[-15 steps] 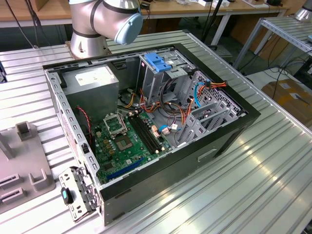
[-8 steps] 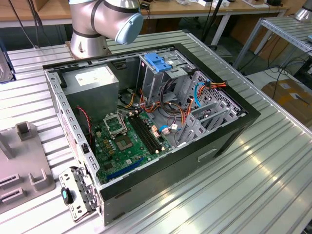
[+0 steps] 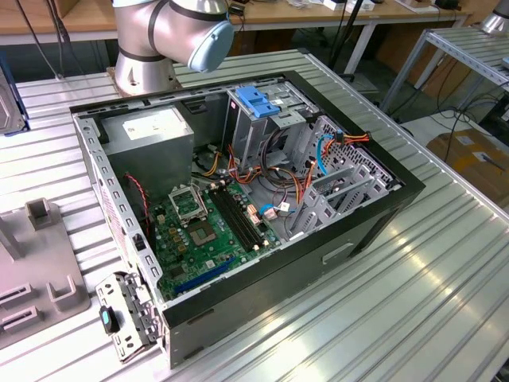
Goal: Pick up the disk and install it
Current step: 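Pick up the disk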
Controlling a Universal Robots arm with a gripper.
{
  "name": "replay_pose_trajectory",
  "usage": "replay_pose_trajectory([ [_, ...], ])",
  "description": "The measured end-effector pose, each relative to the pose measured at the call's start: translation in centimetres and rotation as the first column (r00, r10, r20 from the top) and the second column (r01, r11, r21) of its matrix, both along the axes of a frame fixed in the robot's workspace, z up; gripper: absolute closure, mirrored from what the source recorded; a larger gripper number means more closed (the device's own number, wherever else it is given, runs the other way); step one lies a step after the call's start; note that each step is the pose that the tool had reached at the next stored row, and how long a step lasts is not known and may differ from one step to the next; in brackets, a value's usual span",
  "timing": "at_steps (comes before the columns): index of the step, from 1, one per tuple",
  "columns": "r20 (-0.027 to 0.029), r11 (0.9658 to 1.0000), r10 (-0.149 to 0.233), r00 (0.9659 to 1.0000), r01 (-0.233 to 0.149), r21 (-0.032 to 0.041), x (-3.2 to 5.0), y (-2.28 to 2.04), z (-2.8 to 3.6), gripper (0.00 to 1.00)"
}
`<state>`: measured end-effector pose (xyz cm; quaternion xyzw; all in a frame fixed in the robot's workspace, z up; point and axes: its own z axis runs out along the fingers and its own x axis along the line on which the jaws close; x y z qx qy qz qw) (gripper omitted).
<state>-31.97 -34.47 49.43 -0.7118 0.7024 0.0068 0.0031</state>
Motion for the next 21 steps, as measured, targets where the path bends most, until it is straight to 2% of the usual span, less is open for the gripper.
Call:
replay_pose_trajectory([
  [2, 0.0000, 1.0000, 0.000, 1.0000, 0.000, 0.0000, 0.02, 0.00, 0.00, 0.65],
  [8, 0.0000, 1.0000, 0.000, 1.0000, 0.000, 0.0000, 1.01, 0.00, 0.00, 0.65],
  [11, 0.0000, 1.0000, 0.000, 1.0000, 0.000, 0.0000, 1.23, 0.00, 0.00, 0.65],
  [21, 0.0000, 1.0000, 0.000, 1.0000, 0.000, 0.0000, 1.40, 0.00, 0.00, 0.65],
])
